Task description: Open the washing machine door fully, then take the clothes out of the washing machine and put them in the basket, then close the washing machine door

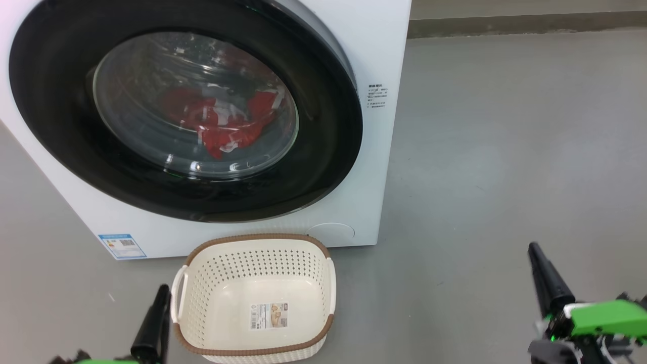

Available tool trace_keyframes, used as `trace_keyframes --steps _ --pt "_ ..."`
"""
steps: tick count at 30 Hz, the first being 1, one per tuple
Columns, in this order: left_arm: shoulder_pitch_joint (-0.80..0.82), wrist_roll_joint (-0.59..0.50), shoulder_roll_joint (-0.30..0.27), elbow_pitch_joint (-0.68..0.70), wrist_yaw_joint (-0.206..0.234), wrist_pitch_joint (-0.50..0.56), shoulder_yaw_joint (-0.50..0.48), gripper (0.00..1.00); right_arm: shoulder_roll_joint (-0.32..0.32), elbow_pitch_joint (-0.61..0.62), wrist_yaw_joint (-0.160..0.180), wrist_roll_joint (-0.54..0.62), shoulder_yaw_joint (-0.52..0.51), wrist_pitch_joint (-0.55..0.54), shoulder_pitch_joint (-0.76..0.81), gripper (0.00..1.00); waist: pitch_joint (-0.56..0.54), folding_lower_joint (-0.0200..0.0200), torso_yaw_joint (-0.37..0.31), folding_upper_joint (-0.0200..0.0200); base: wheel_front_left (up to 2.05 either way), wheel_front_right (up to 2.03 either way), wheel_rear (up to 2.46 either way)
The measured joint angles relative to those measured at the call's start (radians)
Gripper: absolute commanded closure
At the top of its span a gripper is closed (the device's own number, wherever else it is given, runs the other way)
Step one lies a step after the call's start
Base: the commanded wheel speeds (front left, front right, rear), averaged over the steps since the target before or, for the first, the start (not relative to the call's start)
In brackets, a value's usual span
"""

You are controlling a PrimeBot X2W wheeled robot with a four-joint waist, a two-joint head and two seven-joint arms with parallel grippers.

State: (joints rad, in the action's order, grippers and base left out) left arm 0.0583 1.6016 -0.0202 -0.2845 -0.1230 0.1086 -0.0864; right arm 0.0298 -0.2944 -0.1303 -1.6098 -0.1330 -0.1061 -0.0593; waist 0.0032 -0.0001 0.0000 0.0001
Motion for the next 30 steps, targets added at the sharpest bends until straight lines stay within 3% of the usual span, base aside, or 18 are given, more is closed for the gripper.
trace_keyframes --steps 6,17,30 --pt "-0.045 0.0 0.011 -0.053 0.001 0.0 0.005 0.0 -0.016 -0.057 0.0 0.0 0.008 0.001 0.049 0.0 0.001 0.0 0.0 0.0 0.0 0.0 0.0" --pt "-0.049 -0.049 0.011 -0.041 0.001 -0.029 0.016 0.0 -0.012 -0.049 0.0 0.039 0.026 0.028 0.055 0.0 0.002 0.0003 0.002 0.0 0.0 0.0 0.0" --pt "-0.05 -0.243 0.01 -0.013 0.001 -0.067 0.019 0.0 -0.002 -0.041 0.0 0.18 0.053 0.067 0.055 0.0 0.007 0.0003 0.003 0.0 0.0 0.0 0.0"
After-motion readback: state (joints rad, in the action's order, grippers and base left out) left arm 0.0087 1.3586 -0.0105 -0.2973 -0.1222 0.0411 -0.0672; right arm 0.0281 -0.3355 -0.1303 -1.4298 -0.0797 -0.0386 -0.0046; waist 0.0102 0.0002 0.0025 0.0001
